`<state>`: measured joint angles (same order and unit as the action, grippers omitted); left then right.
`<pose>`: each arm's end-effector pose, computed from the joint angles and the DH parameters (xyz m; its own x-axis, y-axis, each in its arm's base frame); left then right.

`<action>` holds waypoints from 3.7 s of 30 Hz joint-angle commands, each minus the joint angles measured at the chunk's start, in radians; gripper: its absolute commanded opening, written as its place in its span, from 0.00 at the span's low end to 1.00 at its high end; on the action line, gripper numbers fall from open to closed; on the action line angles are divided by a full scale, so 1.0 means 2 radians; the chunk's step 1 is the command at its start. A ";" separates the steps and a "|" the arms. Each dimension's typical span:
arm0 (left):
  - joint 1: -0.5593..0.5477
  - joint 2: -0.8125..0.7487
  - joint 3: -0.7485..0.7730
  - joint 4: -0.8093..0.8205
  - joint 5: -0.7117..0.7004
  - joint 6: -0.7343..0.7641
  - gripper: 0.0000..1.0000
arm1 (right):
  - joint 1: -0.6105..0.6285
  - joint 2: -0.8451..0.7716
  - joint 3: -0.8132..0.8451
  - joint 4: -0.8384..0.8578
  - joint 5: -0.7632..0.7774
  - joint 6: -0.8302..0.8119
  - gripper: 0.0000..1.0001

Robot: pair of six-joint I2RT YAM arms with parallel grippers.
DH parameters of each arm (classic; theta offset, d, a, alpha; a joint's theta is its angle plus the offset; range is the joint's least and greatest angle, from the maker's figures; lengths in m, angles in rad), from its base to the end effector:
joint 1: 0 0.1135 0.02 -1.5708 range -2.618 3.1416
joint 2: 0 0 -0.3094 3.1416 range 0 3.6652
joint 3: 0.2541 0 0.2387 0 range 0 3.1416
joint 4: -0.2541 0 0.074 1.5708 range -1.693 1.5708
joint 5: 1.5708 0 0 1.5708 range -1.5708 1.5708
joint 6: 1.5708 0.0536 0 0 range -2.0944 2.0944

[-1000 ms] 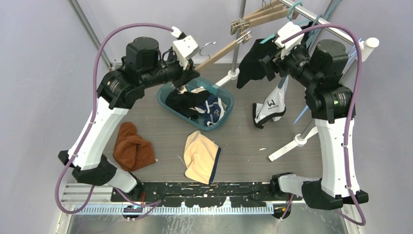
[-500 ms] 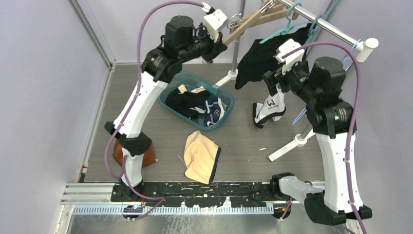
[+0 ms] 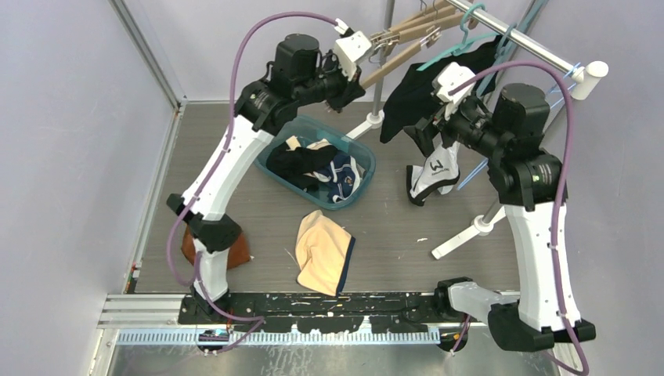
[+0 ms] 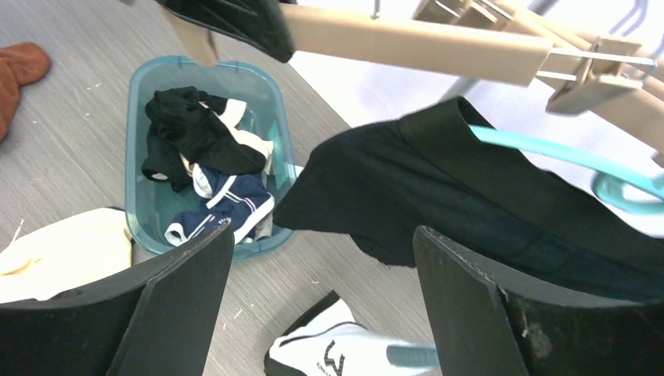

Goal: Remove the underwear clipped to the hanger
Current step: Move the hanger to the clothesline.

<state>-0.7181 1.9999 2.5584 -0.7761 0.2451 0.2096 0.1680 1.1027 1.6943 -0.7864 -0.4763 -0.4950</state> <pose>0.3197 -0.2966 0.5410 0.0109 0.2585 -0.9659 0.8327 0.5325 0.1519 0.1517 0.0507 0.5447 0.1133 -0.4090 -0.9055 -0.6117 0.6895 -0.3879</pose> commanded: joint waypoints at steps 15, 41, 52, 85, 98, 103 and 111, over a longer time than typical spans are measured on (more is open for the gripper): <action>0.000 -0.276 -0.240 -0.010 -0.097 0.076 0.00 | 0.000 0.070 0.095 0.053 0.021 0.137 0.89; 0.174 -0.376 -0.399 0.013 -0.140 0.047 0.00 | 0.171 0.280 -0.219 0.384 0.172 0.043 0.89; 0.208 -0.385 -0.422 0.020 -0.111 0.038 0.00 | 0.058 0.406 -0.152 0.568 0.100 0.216 0.91; 0.241 -0.349 -0.443 0.017 -0.036 0.062 0.00 | 0.046 0.586 0.010 0.703 0.031 0.212 0.86; 0.241 -0.344 -0.363 -0.022 0.027 0.033 0.00 | 0.059 0.557 0.006 0.664 -0.034 0.281 0.79; 0.241 -0.337 -0.296 -0.066 0.048 0.013 0.00 | 0.070 0.557 0.005 0.644 -0.048 0.289 0.79; 0.201 -0.292 -0.170 -0.133 0.070 -0.021 0.00 | 0.083 0.564 0.033 0.578 -0.054 0.273 0.83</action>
<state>-0.2638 1.3792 2.1128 -0.9874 0.3450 0.2165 0.2806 2.2761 1.7123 0.4732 -0.5201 0.0422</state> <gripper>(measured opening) 0.089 0.810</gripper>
